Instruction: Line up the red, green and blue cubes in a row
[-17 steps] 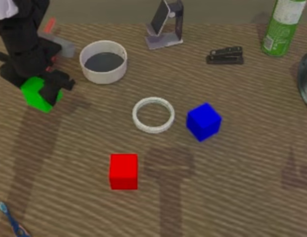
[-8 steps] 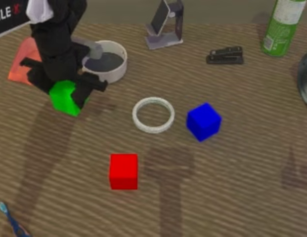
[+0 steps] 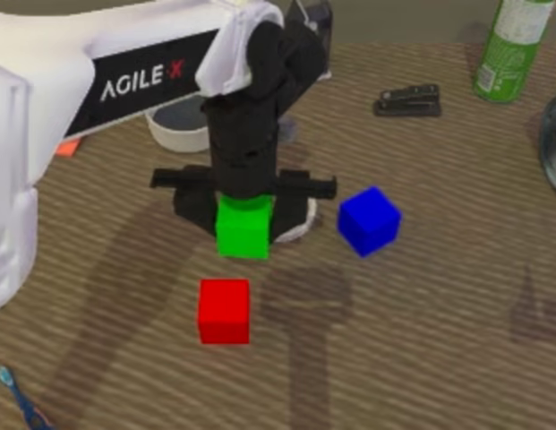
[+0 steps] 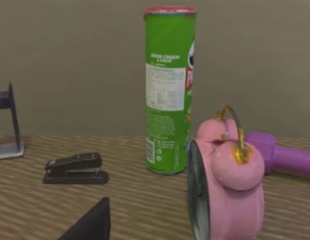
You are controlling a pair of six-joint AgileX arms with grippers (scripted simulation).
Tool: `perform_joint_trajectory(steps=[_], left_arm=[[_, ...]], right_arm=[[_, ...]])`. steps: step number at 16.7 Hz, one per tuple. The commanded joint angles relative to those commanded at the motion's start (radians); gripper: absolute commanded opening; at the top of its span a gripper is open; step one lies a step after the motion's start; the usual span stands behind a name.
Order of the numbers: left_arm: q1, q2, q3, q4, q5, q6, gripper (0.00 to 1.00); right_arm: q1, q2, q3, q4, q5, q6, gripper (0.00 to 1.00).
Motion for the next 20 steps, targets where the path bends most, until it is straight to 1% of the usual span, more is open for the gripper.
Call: perform_joint_trajectory(steps=[3,6,13,20], left_arm=[[-0.112,-0.027,-0.019,0.002,-0.001,-0.188,0.0],[-0.178,-0.049,-0.031,0.007,-0.004,-0.281,0.0],[-0.182,-0.044,-0.041,0.025,-0.003,-0.289,0.0],[-0.18,0.02,-0.185,0.236,-0.003,-0.287,0.0]], right_arm=[[0.0,0.0,0.0,0.0,0.0,0.0,1.0],[0.0,0.0,0.0,0.0,0.0,0.0,1.0],[0.0,0.0,0.0,0.0,0.0,0.0,1.0],[0.0,0.0,0.0,0.0,0.0,0.0,1.0]])
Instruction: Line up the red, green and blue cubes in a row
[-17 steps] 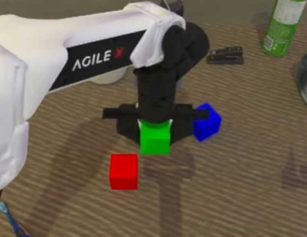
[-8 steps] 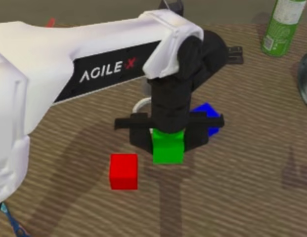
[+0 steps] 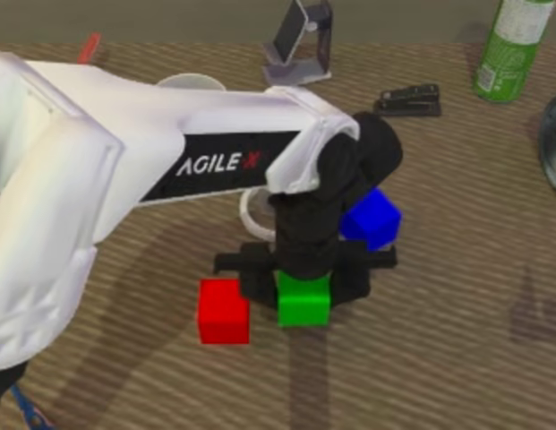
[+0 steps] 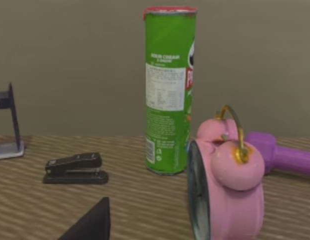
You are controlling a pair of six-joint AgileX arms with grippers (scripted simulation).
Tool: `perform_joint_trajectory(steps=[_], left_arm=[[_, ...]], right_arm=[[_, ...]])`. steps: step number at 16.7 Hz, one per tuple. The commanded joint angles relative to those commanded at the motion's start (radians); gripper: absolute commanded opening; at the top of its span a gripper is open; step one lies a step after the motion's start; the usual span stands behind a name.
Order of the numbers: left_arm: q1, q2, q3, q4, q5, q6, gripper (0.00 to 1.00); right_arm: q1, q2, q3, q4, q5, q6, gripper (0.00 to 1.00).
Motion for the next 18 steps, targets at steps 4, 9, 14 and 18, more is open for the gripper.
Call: perform_joint_trajectory(steps=[4,9,14,18], left_arm=[[0.0,0.005,-0.01,0.012,0.0,0.0,0.0],[0.0,0.005,-0.01,0.012,0.0,0.0,0.3],[0.0,0.005,-0.01,0.012,0.0,0.0,0.68],[0.0,0.005,-0.01,0.012,0.0,0.0,0.98]], right_arm=[[0.0,0.0,0.0,0.0,0.0,0.0,1.0],[0.0,0.0,0.0,0.0,0.0,0.0,1.0],[0.0,0.0,0.0,0.0,0.0,0.0,1.0],[0.0,0.0,0.0,0.0,0.0,0.0,1.0]])
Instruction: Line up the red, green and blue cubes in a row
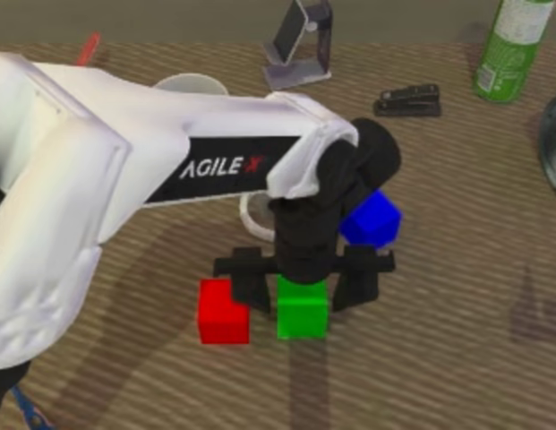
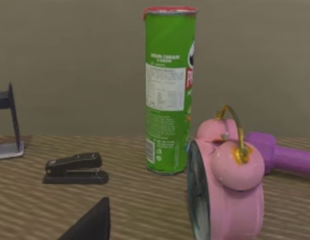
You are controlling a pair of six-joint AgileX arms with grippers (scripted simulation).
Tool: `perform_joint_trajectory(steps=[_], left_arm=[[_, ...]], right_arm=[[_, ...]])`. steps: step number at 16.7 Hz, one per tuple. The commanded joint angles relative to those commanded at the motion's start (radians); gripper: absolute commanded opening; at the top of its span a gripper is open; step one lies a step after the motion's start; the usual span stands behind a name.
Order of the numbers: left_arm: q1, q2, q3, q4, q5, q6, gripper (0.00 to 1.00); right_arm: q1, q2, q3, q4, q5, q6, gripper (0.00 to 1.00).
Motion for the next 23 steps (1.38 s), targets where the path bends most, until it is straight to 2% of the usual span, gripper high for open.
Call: perform_joint_trajectory(steps=[10,17,23], left_arm=[[-0.001,-0.001,0.004,-0.004,0.0,0.0,1.0],[0.016,-0.066,0.154,-0.224,0.0,-0.004,1.0],[0.013,-0.072,0.164,-0.239,0.0,-0.003,1.0]], right_arm=[[0.0,0.0,0.0,0.0,0.0,0.0,1.0],[0.0,0.0,0.0,0.0,0.0,0.0,1.0],[0.0,0.0,0.0,0.0,0.0,0.0,1.0]])
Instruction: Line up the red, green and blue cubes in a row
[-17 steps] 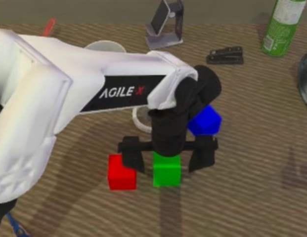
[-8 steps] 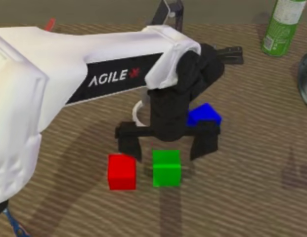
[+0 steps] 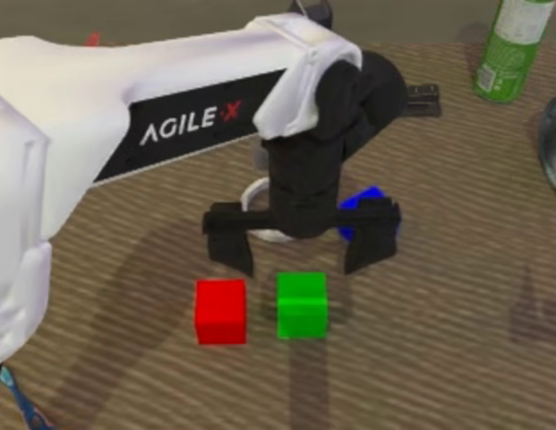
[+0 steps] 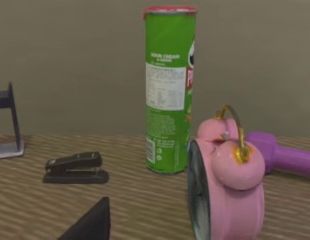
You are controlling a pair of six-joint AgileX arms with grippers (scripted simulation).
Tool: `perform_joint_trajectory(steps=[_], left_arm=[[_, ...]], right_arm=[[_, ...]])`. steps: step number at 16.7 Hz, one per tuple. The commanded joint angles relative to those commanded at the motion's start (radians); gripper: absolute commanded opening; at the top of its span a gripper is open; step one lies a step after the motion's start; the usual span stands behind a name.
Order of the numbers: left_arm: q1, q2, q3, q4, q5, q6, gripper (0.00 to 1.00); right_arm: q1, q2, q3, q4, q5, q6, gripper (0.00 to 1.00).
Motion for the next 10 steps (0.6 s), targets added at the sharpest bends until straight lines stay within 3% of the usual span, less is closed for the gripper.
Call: perform_joint_trajectory(steps=[5,10], left_arm=[[0.063,-0.139,-0.116,0.095,-0.011,0.033,1.0],[0.22,-0.487,-0.432,0.289,-0.023,0.119,1.0]], right_arm=[[0.043,0.152,0.153,-0.099,-0.003,-0.004,1.0],[0.132,0.56,0.541,-0.335,-0.001,-0.013,1.0]])
